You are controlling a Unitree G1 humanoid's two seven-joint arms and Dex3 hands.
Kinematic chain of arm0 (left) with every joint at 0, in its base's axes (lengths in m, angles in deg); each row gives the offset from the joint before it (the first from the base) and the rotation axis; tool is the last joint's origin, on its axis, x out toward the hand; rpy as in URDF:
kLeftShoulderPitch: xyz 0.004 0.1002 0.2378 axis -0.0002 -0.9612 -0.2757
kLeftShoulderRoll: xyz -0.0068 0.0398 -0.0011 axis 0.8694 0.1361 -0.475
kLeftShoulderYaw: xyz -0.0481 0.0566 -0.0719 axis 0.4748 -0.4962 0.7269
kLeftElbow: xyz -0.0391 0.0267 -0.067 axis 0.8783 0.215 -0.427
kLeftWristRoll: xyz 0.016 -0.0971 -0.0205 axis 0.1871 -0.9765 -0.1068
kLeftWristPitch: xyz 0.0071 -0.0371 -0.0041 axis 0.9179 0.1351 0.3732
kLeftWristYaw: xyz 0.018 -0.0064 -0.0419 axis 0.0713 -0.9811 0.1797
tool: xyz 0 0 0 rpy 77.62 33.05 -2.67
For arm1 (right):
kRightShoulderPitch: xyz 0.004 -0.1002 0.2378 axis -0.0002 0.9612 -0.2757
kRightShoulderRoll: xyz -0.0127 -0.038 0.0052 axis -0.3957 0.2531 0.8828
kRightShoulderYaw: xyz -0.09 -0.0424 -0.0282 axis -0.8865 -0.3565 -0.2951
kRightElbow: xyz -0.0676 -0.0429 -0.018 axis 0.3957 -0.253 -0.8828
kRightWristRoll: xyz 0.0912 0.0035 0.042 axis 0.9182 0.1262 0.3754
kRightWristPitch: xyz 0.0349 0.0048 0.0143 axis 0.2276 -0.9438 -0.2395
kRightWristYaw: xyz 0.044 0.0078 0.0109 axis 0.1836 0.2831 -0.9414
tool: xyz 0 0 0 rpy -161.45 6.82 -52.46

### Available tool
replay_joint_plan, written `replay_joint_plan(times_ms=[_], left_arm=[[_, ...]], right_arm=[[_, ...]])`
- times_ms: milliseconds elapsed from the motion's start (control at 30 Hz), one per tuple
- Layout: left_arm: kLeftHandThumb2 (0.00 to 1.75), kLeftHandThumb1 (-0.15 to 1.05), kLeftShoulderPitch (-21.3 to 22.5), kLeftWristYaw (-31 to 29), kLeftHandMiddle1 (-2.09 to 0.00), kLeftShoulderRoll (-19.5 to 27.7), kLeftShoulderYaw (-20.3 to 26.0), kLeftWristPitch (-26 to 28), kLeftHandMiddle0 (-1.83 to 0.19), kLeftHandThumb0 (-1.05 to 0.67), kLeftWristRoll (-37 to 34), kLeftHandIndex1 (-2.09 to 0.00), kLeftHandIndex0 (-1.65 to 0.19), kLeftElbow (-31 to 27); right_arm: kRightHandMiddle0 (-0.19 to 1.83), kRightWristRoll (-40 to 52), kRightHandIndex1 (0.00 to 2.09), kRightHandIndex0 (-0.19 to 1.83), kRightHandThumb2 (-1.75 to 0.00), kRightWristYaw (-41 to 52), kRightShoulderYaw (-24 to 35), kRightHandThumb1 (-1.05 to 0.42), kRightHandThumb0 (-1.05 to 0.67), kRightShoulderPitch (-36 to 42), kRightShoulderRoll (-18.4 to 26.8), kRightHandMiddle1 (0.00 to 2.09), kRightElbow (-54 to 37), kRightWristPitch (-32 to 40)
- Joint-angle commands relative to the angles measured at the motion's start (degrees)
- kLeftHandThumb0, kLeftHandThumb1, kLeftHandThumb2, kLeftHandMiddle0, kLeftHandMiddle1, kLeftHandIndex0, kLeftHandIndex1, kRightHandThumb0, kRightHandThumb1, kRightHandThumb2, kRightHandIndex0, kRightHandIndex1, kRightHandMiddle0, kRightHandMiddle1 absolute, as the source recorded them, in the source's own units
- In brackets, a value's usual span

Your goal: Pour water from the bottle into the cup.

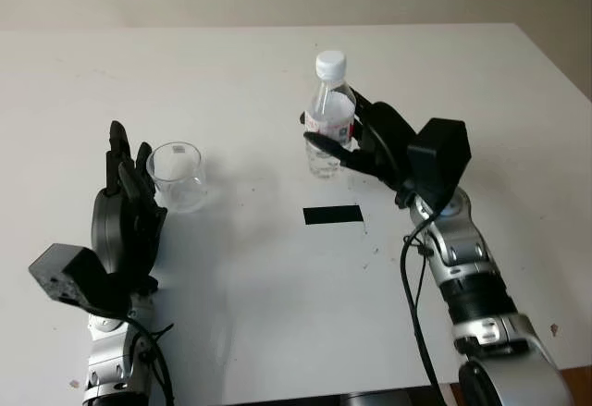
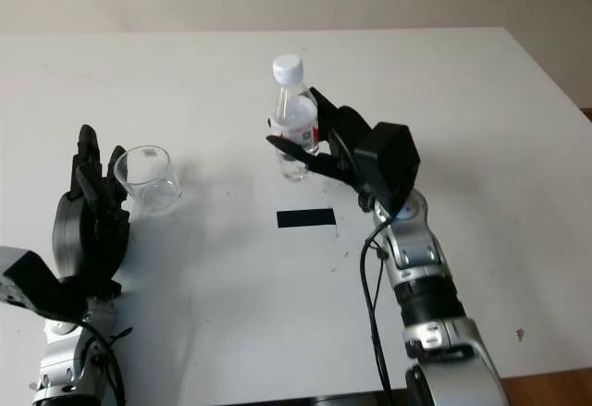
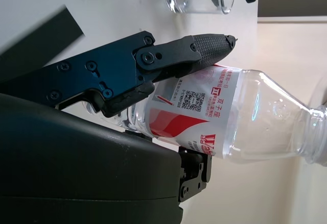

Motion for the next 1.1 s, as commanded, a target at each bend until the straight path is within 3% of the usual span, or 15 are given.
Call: replay_joint_plan(times_ms=[0, 200, 433, 800, 1067], left_arm=[[0.83, 1.05, -1.3, -0.4, -0.31, 0.5, 0.4, 0.7, 0.19, -0.86, -0.6, 0.00, 0.13, -1.9], [0.81, 1.05, -2.5, -1.2, -0.29, 0.9, 0.8, 1.2, 0.19, -0.86, -1.1, 0.00, 0.12, -3.2], [0.80, 1.05, -2.7, -2.3, -0.29, 1.2, 1.1, 1.4, 0.19, -0.85, -1.7, 0.00, 0.12, -3.2], [0.78, 1.05, -2.7, -2.4, -0.31, 1.5, 1.0, 1.1, 0.19, -0.85, -1.7, 0.00, 0.10, -3.2], [0.78, 1.05, -2.6, -2.6, -0.30, 1.5, 1.1, 1.0, 0.19, -0.85, -1.8, 0.00, 0.11, -2.9]], right_arm=[[0.20, 1.3, 2.09, 0.71, -0.39, -0.2, 0.8, -1.05, -0.40, 1.7, -0.4, 2.09, -3.9, 2.8], [0.13, 3.4, 2.09, 0.72, -0.38, -1.3, 1.2, -1.05, -0.41, 4.3, -0.8, 2.09, -8.3, 10.6], [0.11, 3.3, 2.09, 0.69, -0.40, -2.2, 0.6, -1.05, -0.43, 6.1, -1.5, 2.09, -10.3, 14.2], [-0.17, 1.8, 2.09, 0.43, -0.41, -3.8, -0.1, -1.05, -0.44, 6.7, -2.0, 2.09, -9.4, 13.6], [-0.19, 0.2, 2.09, 0.23, -0.41, -3.9, -0.6, -1.05, -0.44, 6.7, -1.5, 2.09, -8.4, 12.3]])
